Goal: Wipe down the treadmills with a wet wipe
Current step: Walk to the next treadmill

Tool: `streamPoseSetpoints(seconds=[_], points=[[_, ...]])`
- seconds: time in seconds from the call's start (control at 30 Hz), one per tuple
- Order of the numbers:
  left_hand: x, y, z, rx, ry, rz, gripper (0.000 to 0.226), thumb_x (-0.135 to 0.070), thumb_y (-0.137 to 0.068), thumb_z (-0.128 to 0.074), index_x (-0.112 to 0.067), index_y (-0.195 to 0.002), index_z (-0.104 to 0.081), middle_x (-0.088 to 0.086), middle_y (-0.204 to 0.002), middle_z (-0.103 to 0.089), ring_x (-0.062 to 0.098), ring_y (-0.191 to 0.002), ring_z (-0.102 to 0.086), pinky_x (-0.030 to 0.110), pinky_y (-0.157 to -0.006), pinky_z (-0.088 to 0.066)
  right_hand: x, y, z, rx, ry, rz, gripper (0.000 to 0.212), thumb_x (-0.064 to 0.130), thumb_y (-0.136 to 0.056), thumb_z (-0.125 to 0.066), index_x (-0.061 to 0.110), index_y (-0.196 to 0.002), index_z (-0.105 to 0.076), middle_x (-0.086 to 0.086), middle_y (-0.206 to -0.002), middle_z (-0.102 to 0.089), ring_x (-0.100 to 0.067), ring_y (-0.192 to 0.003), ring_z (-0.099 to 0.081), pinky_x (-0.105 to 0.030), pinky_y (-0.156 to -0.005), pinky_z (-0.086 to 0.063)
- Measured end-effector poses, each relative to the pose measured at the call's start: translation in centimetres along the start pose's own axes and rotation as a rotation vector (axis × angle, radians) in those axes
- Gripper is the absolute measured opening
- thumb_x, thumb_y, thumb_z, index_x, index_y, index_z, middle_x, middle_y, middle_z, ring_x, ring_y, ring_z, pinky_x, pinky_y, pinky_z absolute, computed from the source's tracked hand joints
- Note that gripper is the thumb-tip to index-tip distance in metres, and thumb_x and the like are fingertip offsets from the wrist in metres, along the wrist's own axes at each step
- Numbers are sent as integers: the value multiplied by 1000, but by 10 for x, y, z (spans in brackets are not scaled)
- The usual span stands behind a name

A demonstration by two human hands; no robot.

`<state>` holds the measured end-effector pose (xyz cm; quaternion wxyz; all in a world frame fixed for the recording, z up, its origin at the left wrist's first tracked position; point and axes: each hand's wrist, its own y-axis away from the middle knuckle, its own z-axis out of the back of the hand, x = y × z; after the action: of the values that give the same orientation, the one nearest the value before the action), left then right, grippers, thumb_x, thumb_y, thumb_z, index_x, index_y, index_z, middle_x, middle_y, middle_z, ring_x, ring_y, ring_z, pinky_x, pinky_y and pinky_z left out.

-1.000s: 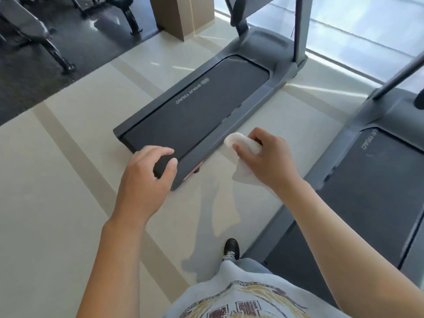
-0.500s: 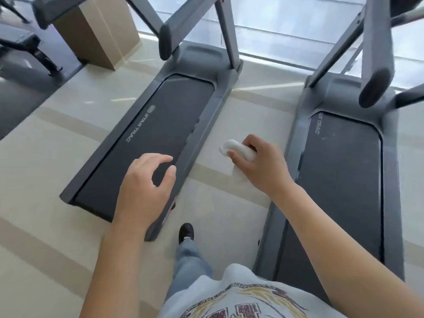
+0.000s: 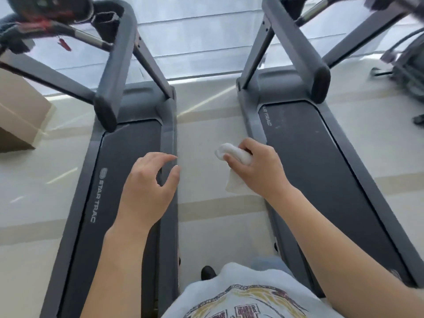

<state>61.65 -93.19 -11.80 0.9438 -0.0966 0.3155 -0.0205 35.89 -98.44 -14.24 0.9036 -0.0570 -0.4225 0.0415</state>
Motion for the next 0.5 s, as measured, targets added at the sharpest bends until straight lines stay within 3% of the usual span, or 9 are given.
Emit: streamPoseSetpoints(seconds=[0.13,0.33,0.5], points=[[3,-37,-15,87,60,-56,28,-35,-104,-60,-20,-124,-72,-11,-124,-68,12,-123,-59,30,-103,-45,-17,-13,11,-95,46,-100,33,51,-90,-73,25,-82,-56,7,-69,-61,-18,-67,-60,-44,-66,-55],[-8,-97,-51,209,99,-145,27,-32,-103,-62,-20,-125,-72,-11,-127,-67,10,-126,-56,30,-102,-45,-47,-40,34,-237,92,-183,33,50,-91,-73,21,-85,-58,6,-72,-62,-15,-68,-60,-36,-63,-51],[-30,-150,-87,267,126,-185,26,-34,-103,-62,-24,-125,-72,-17,-125,-64,1,-125,-53,12,-97,-38,-83,-75,53,-322,65,-249,32,49,-90,-74,22,-84,-58,6,-71,-62,-14,-68,-59,-30,-61,-46]])
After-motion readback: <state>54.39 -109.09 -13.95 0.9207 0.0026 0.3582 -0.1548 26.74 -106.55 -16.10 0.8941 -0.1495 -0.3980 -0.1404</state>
